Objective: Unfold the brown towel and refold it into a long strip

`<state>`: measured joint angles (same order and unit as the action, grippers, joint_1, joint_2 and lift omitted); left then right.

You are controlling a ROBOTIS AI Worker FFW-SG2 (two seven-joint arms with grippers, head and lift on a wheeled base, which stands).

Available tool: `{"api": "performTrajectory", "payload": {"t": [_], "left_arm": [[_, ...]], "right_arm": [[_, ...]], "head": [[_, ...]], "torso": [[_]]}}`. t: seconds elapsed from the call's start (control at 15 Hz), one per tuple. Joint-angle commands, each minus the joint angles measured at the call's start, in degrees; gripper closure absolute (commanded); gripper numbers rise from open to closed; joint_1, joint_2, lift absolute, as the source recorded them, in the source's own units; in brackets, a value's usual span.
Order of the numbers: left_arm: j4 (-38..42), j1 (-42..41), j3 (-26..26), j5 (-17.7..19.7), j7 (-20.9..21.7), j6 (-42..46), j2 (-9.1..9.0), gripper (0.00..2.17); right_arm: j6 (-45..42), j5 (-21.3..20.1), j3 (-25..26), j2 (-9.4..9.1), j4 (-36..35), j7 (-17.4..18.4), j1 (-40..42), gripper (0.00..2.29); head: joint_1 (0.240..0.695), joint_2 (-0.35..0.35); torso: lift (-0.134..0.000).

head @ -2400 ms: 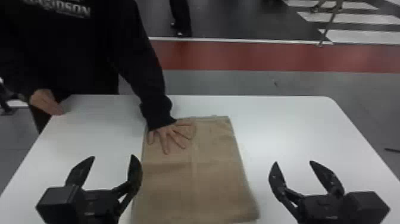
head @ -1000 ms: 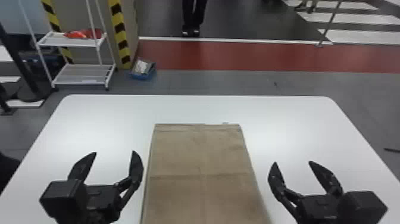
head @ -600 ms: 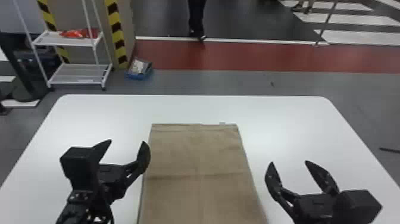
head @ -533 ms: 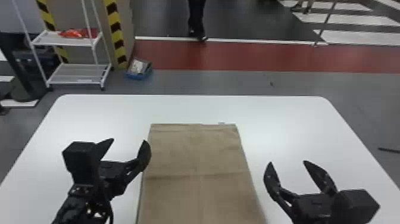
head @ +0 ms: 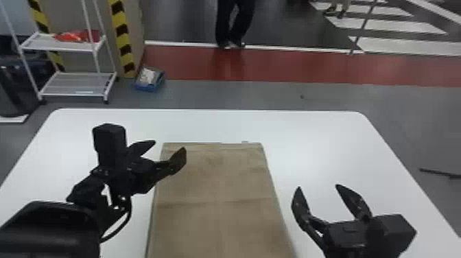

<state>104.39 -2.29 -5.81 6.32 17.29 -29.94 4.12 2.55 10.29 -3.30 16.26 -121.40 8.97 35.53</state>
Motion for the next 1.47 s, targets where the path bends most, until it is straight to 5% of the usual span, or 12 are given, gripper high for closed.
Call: {"api": "performTrajectory", "payload": {"t": [0.0, 0.47, 0.93, 1.4], "left_arm": [[-3.58, 4.31, 0.1, -2.71, 4.86, -4.12, 0.01, 0.2], [-16.94, 18.29, -2.1, -12.82, 19.1, -10.98, -0.16, 0.2], [-37.68, 28.75, -2.36, -13.87, 20.24, -5.53, -0.16, 0.2], [-47.0, 31.91, -1.31, -16.16, 19.97, 0.45, -0.25, 0.2]], "right_arm": [[0.4, 0.26, -0.04, 0.61, 0.02, 0.08, -0.28, 0.13], [1.8, 0.87, -2.06, 2.28, 2.04, 0.26, -3.1, 0.13], [2.33, 1.93, -4.08, 3.25, 4.68, 0.35, -6.26, 0.13], [3.39, 2.01, -5.92, 3.86, 5.82, 0.43, -8.46, 0.13]], "head": [[0.695, -0.141], [0.695, -0.159], [0.695, -0.136], [0.695, -0.098]], "torso": [[-0.103], [-0.103], [-0.103], [-0.103]]}}
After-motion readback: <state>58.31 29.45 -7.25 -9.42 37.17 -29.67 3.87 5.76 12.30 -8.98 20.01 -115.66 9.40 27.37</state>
